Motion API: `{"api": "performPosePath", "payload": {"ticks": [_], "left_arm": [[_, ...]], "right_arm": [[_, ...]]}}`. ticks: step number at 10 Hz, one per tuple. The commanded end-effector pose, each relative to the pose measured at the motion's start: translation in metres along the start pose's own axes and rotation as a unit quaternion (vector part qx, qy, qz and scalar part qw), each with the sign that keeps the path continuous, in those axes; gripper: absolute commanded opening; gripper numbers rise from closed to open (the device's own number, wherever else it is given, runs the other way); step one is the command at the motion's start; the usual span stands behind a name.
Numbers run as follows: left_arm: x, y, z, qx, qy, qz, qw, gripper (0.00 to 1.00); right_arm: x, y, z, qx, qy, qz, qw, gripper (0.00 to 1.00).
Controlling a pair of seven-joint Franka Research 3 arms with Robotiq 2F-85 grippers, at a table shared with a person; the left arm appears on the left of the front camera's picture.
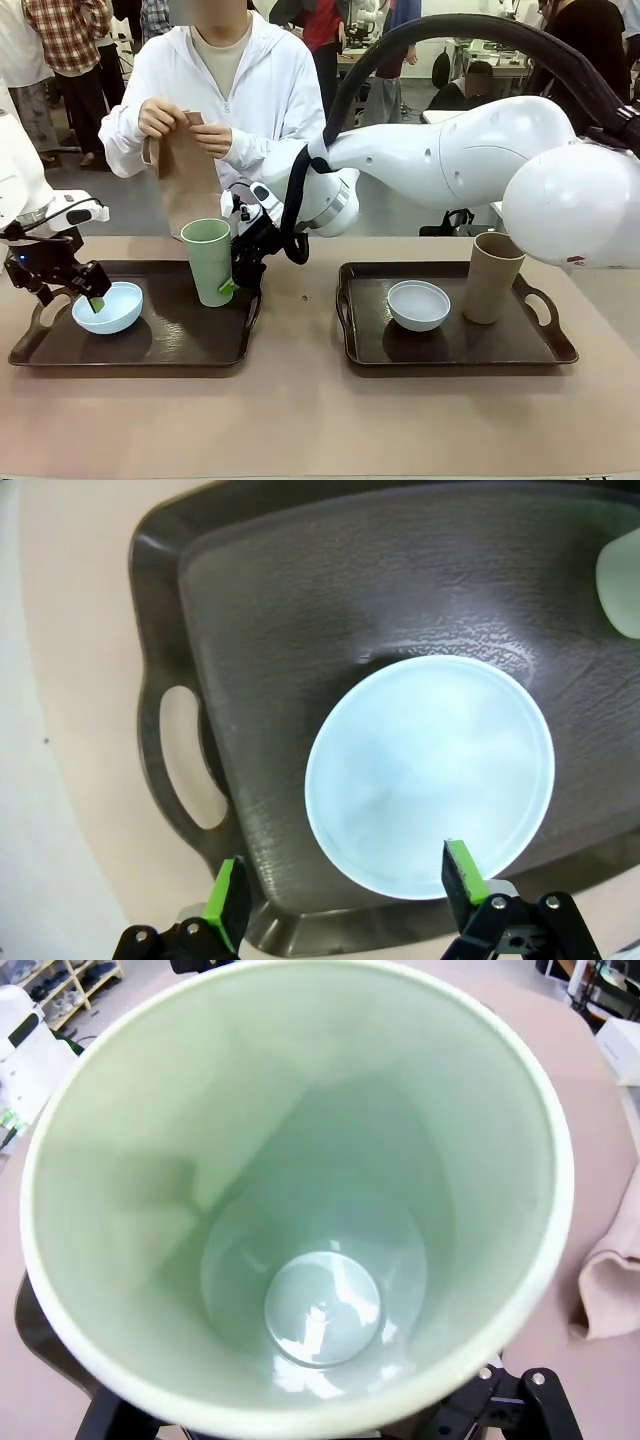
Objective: Set up a tray with a mat and arrange the tableware.
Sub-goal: Pick up the Picnic Bowl and Reusable plastic cup from the Handle tray in front of the human's position and hold them in the air.
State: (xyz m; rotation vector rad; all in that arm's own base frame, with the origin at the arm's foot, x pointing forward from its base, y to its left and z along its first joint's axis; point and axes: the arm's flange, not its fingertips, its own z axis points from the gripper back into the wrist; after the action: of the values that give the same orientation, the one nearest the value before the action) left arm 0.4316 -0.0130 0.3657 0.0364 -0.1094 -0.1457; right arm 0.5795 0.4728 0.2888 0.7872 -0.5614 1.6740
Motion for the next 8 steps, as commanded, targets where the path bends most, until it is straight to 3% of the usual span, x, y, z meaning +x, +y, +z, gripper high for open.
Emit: {"api": "performPosePath", "payload": {"ticks": [1, 8], "left_arm": [[0.009, 0.005, -0.001, 0.007, 0.004, 0.024, 1.0, 1.0], [0.024, 0.015, -0.017, -0.024, -0.005, 0.06, 0.998, 1.0]], "right_arm": [[0.007, -0.007, -0.003, 0.011, -0.013, -0.007, 1.0, 1.0], [0.007, -0.01, -0.02, 0.045, -0.032, -0.026, 0.998, 1.0]]}}
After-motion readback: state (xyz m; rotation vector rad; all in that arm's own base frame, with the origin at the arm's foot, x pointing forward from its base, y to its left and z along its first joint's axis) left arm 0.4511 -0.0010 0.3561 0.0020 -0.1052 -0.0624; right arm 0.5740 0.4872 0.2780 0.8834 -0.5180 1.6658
